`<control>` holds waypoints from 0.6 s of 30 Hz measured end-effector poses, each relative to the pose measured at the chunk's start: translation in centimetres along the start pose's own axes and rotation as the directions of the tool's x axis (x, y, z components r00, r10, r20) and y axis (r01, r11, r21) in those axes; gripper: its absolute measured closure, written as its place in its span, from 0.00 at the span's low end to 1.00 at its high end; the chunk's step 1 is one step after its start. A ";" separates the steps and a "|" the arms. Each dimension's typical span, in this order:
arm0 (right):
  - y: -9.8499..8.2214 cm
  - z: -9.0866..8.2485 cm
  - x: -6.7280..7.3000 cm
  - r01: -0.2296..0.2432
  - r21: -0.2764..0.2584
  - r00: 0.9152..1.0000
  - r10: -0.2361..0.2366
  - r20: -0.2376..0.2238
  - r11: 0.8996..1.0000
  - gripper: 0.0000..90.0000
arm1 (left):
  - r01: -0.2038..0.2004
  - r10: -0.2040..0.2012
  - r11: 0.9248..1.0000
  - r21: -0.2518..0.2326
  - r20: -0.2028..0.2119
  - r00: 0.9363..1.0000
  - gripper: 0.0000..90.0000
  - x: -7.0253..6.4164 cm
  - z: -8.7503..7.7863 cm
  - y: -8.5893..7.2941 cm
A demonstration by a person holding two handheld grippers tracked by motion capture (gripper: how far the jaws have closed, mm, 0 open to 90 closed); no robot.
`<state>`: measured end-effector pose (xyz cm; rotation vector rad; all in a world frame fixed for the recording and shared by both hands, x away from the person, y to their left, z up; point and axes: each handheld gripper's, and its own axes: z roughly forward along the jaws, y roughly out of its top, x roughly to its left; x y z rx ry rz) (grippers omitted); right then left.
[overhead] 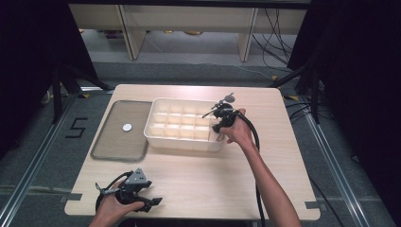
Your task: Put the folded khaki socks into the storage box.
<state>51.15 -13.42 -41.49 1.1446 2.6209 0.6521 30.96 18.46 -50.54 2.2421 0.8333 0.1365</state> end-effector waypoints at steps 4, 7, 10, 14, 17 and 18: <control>-0.3 -0.2 0.2 0.029 -0.012 0.999 -0.029 0.019 0.999 0.76 | -0.012 0.012 1.000 0.013 -0.009 1.000 0.27 0.1 -0.1 0.0; -0.6 -0.1 0.8 0.041 0.007 0.999 -0.041 0.008 0.999 0.77 | -0.007 0.007 1.000 0.014 -0.014 1.000 0.27 0.1 0.0 0.0; -0.8 0.4 1.1 0.081 0.015 0.996 -0.082 0.032 0.997 0.77 | -0.016 0.016 1.000 0.015 -0.004 1.000 0.27 0.0 -0.1 0.0; -1.1 1.0 1.4 0.103 0.023 0.993 -0.104 0.048 0.994 0.77 | -0.015 0.015 1.000 0.015 -0.004 1.000 0.27 0.0 0.0 0.0; -1.3 1.1 1.4 0.106 0.023 0.993 -0.107 0.050 0.994 0.77 | 0.003 -0.003 1.000 0.006 -0.007 1.000 0.27 -0.1 0.0 0.0; -1.4 1.3 1.3 0.097 0.028 0.994 -0.098 0.043 0.995 0.74 | -0.014 0.014 1.000 0.014 -0.005 1.000 0.27 0.0 -0.1 0.0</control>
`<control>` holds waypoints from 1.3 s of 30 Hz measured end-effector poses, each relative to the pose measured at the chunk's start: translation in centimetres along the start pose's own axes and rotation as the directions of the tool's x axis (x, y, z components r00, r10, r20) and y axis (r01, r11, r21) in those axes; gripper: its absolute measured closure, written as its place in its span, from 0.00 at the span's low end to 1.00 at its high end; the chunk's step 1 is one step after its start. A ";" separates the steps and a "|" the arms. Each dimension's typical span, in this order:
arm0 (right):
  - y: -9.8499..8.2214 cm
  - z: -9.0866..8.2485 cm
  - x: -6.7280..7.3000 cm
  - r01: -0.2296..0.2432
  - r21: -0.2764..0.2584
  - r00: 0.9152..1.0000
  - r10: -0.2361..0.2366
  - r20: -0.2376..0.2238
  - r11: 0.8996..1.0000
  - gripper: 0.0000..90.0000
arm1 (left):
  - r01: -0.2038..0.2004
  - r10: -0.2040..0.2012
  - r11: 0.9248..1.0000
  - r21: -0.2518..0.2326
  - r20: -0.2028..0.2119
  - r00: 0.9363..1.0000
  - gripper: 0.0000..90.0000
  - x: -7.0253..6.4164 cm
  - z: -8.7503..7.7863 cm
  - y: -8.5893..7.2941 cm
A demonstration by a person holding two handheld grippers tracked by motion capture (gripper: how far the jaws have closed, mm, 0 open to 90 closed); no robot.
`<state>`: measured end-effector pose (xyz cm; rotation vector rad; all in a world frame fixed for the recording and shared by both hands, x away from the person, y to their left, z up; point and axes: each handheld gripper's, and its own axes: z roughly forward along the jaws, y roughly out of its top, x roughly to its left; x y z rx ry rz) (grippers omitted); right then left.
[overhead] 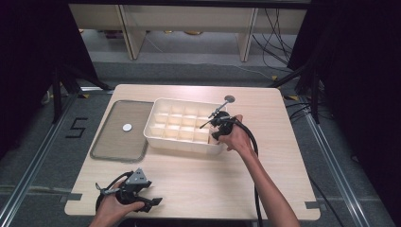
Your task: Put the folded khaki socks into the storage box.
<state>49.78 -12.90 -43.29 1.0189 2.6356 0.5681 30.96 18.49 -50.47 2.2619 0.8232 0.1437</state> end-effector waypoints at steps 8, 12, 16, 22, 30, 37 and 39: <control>0.3 -1.6 -0.2 -0.062 -0.041 0.998 0.060 -0.036 0.997 0.68 | 0.004 -0.004 1.000 0.000 0.000 1.000 0.27 0.0 0.0 0.0; 0.7 -2.2 -0.6 -0.032 -0.057 0.998 0.029 -0.055 0.998 0.88 | 0.003 -0.003 1.000 -0.002 0.002 1.000 0.27 0.0 0.0 0.1; 0.6 -1.3 -0.4 -0.032 -0.019 0.998 0.031 -0.063 0.999 0.92 | 0.007 -0.007 1.000 -0.002 0.000 1.000 0.27 0.0 0.0 0.0; 0.4 -0.7 -0.1 -0.069 0.039 0.995 0.072 -0.076 0.997 0.93 | 0.015 -0.015 1.000 -0.001 -0.003 1.000 0.27 -0.1 0.1 0.0; 0.5 1.5 0.4 0.010 0.088 0.995 -0.002 -0.097 0.996 0.94 | 0.002 -0.002 1.000 -0.001 0.001 1.000 0.27 -0.2 0.0 0.1; 0.1 1.7 0.2 -0.032 0.084 0.992 0.041 -0.119 0.996 0.94 | 0.001 -0.001 1.000 0.000 0.000 1.000 0.27 -0.2 -0.1 0.0; 0.1 1.5 0.2 -0.042 0.076 0.991 0.052 -0.127 0.996 0.91 | 0.016 -0.016 1.000 -0.010 -0.009 1.000 0.27 -0.2 0.0 0.0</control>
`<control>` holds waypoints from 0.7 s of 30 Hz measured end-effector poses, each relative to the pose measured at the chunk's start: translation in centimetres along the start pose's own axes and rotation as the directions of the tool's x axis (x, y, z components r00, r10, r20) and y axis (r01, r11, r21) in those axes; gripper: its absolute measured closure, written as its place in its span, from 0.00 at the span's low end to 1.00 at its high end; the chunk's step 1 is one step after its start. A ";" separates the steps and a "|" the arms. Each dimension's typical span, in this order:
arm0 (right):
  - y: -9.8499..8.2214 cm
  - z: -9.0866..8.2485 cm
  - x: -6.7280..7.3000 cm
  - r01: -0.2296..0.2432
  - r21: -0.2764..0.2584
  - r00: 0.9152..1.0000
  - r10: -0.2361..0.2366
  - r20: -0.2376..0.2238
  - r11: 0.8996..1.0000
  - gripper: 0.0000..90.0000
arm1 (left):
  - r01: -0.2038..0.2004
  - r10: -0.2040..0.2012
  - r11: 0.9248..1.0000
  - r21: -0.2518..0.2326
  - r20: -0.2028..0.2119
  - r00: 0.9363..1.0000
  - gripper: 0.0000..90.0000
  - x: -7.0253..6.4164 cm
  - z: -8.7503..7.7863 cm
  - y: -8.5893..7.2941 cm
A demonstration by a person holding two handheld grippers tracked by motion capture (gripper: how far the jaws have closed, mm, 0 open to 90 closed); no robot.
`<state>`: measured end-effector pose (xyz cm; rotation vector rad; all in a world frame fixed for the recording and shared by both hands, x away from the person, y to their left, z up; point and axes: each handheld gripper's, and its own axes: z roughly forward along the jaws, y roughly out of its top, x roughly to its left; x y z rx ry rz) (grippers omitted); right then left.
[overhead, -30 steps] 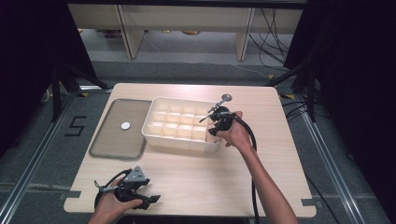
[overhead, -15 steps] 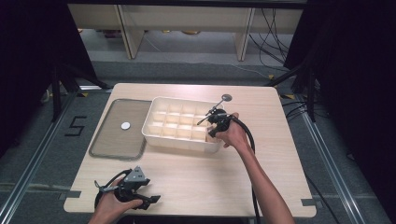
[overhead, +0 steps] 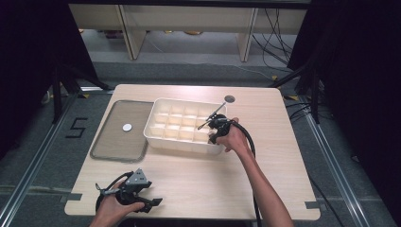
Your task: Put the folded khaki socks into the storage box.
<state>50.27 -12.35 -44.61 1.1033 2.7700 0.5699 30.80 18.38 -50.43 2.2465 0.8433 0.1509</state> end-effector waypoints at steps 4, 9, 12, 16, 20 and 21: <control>0.0 -2.4 0.0 -0.038 -0.071 0.999 0.036 -0.023 0.997 0.81 | -0.001 0.001 1.000 -0.009 0.010 1.000 0.27 0.1 -0.1 0.1; 1.1 -4.3 -0.2 -0.038 -0.154 0.999 0.039 0.005 0.987 0.81 | 0.001 -0.001 1.000 0.008 0.009 1.000 0.27 -0.2 0.1 0.0; 1.6 -4.2 -0.3 -0.050 -0.150 0.999 0.053 0.013 0.987 0.82 | -0.017 0.017 1.000 0.004 0.011 1.000 0.27 -0.2 0.0 0.1; 2.5 -3.4 -0.8 -0.070 -0.161 0.997 0.074 0.019 0.985 0.86 | -0.020 0.020 1.000 0.013 0.015 1.000 0.27 0.1 0.0 0.0; 2.3 -2.3 -1.2 -0.058 -0.112 0.998 0.060 0.007 0.992 0.96 | -0.014 0.014 1.000 0.012 0.009 1.000 0.27 0.1 -0.1 0.0; 2.1 -2.1 -1.1 -0.058 -0.098 0.998 0.059 0.004 0.994 0.98 | -0.006 0.005 1.000 0.002 0.012 1.000 0.27 0.1 -0.1 0.0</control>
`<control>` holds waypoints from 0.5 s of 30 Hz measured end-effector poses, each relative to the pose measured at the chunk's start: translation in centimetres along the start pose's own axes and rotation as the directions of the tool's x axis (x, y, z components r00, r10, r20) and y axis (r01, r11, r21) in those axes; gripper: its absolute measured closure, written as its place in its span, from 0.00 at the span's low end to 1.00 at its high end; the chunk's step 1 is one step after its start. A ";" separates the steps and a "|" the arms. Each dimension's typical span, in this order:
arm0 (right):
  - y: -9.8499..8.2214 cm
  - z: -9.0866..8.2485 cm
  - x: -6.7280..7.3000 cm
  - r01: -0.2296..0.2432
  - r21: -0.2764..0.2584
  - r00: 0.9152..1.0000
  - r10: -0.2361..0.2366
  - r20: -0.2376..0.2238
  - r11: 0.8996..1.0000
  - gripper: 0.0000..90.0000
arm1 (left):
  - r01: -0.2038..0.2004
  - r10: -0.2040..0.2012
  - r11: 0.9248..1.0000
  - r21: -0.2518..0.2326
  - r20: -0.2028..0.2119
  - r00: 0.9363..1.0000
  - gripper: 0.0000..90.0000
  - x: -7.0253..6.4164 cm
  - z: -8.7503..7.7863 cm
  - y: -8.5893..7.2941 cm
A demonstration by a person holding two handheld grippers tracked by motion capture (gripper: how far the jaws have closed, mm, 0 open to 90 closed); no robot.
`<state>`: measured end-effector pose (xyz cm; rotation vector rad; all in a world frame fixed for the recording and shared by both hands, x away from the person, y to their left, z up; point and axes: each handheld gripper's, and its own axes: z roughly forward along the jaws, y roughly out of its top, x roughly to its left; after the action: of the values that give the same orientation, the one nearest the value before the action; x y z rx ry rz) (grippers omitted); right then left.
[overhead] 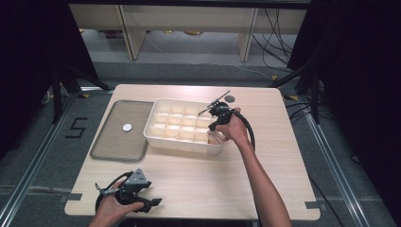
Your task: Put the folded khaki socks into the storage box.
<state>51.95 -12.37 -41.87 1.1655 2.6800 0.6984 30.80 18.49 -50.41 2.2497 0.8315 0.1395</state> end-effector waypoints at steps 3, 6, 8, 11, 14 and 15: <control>-0.6 0.3 0.2 0.019 0.019 0.999 -0.018 -0.028 1.000 0.99 | 0.000 0.000 1.000 0.010 -0.004 1.000 0.27 0.0 0.1 0.0; -1.0 0.5 0.5 0.003 0.039 1.000 -0.001 -0.028 0.999 0.99 | 0.002 -0.002 1.000 0.013 -0.006 1.000 0.27 -0.2 0.2 -0.1; -1.4 0.8 0.6 0.017 0.067 0.999 -0.015 -0.030 0.998 0.99 | -0.003 0.002 1.000 0.015 0.013 1.000 0.27 -0.2 0.2 -0.1; -1.9 1.4 0.7 0.011 0.090 1.000 -0.009 -0.027 0.996 1.00 | 0.012 -0.012 1.000 0.015 0.017 1.000 0.27 -0.2 0.3 -0.1; -2.2 2.1 0.9 0.019 0.095 1.000 -0.017 -0.025 0.995 1.00 | 0.006 -0.006 1.000 0.012 0.004 1.000 0.27 -0.2 0.2 -0.1; -2.2 2.1 0.9 0.019 0.095 1.000 -0.017 -0.025 0.995 1.00 | 0.006 -0.006 1.000 0.012 0.004 1.000 0.27 -0.2 0.2 -0.1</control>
<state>50.57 -12.28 -44.73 1.1601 2.7680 0.5909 30.69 18.28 -50.62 2.2579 0.8390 0.1272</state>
